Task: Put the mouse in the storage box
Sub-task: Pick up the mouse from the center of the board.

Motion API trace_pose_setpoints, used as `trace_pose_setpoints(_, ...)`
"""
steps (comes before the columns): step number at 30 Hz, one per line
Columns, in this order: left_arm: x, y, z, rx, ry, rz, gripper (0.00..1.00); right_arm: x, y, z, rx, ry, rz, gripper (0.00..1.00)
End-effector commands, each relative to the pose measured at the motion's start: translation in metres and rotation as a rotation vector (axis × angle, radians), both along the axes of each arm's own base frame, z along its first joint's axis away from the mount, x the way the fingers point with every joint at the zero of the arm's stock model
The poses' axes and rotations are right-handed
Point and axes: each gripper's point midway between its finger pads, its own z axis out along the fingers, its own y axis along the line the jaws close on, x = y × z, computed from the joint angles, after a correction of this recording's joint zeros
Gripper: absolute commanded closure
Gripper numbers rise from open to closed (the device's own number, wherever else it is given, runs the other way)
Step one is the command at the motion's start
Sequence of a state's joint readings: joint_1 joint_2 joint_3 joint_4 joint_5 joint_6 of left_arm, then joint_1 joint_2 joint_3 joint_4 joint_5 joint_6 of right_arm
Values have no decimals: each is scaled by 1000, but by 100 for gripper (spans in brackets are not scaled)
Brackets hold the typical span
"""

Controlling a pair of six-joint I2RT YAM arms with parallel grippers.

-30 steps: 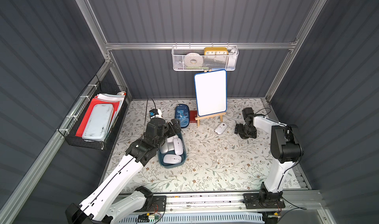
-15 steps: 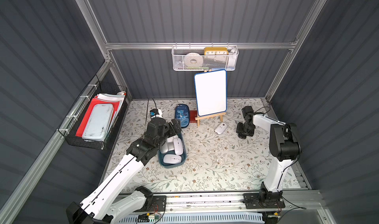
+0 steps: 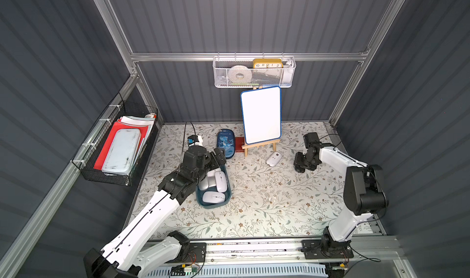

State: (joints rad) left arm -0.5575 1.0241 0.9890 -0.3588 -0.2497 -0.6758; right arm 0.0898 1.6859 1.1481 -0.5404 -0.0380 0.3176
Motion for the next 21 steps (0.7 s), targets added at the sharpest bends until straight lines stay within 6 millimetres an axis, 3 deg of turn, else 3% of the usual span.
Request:
trace_pose_setpoints(1,-4,-10,4,-9,-22,-68,4,-3,26,36,69,-140,57,58)
trace_pose_setpoints(4,-11,-25,12,-41,-51,-165,5,-13,46,65,119,-289,118,60)
trace_pose_setpoints(9,-29,-43,27,-135,-99,-296,6,-48,87,103,188,-510,276,60)
trace_pose_setpoints(12,-41,-56,33,-205,-127,-389,6,-71,111,112,221,-580,371,60)
trace_pose_setpoints(15,-51,-68,35,-232,-149,-490,6,-97,135,110,291,-634,468,60)
trace_pose_setpoints(21,-60,-77,31,-282,-143,-554,7,-148,166,76,313,-730,666,61)
